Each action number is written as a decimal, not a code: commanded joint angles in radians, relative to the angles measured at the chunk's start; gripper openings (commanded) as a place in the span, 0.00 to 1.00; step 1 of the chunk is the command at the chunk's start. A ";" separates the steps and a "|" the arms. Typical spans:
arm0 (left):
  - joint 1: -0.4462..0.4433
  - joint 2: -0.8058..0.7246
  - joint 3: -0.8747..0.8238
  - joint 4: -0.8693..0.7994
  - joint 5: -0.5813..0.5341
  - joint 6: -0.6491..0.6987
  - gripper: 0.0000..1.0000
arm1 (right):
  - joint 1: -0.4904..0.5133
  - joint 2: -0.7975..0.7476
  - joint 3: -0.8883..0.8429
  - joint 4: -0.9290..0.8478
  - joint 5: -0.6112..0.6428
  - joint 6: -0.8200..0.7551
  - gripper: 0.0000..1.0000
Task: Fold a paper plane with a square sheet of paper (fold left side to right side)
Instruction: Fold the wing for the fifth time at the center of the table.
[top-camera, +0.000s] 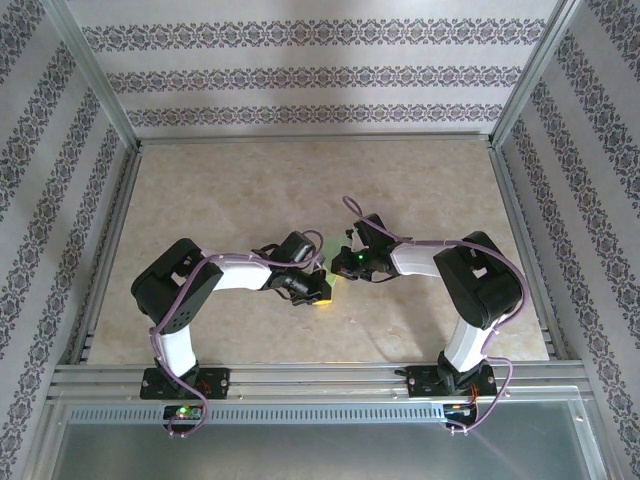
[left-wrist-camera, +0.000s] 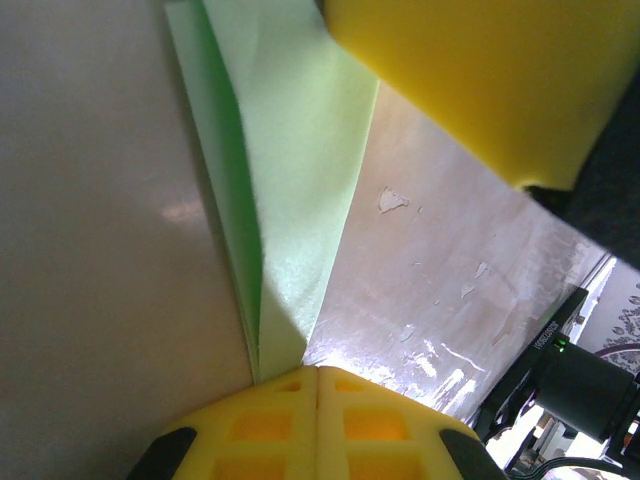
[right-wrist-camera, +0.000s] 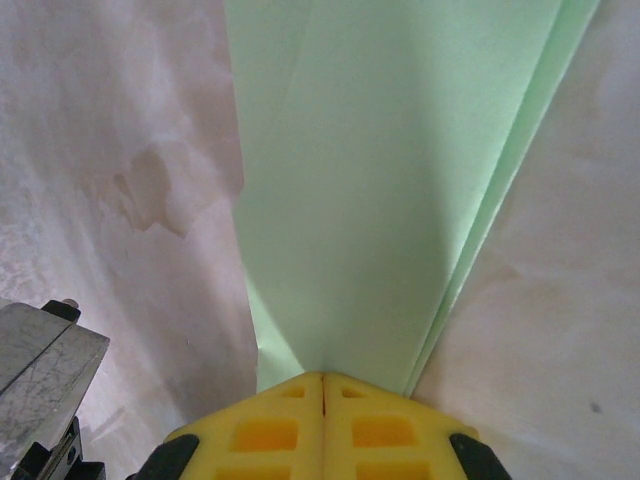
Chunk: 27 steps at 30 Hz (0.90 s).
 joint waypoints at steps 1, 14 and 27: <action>-0.006 0.002 -0.040 -0.048 -0.013 0.000 0.04 | 0.018 0.070 -0.022 -0.133 0.102 -0.029 0.00; -0.037 -0.076 -0.115 -0.031 -0.009 -0.013 0.04 | 0.018 0.076 -0.017 -0.136 0.099 -0.030 0.00; 0.028 -0.158 -0.021 -0.022 -0.002 0.013 0.04 | 0.022 0.065 -0.020 -0.133 0.098 -0.025 0.00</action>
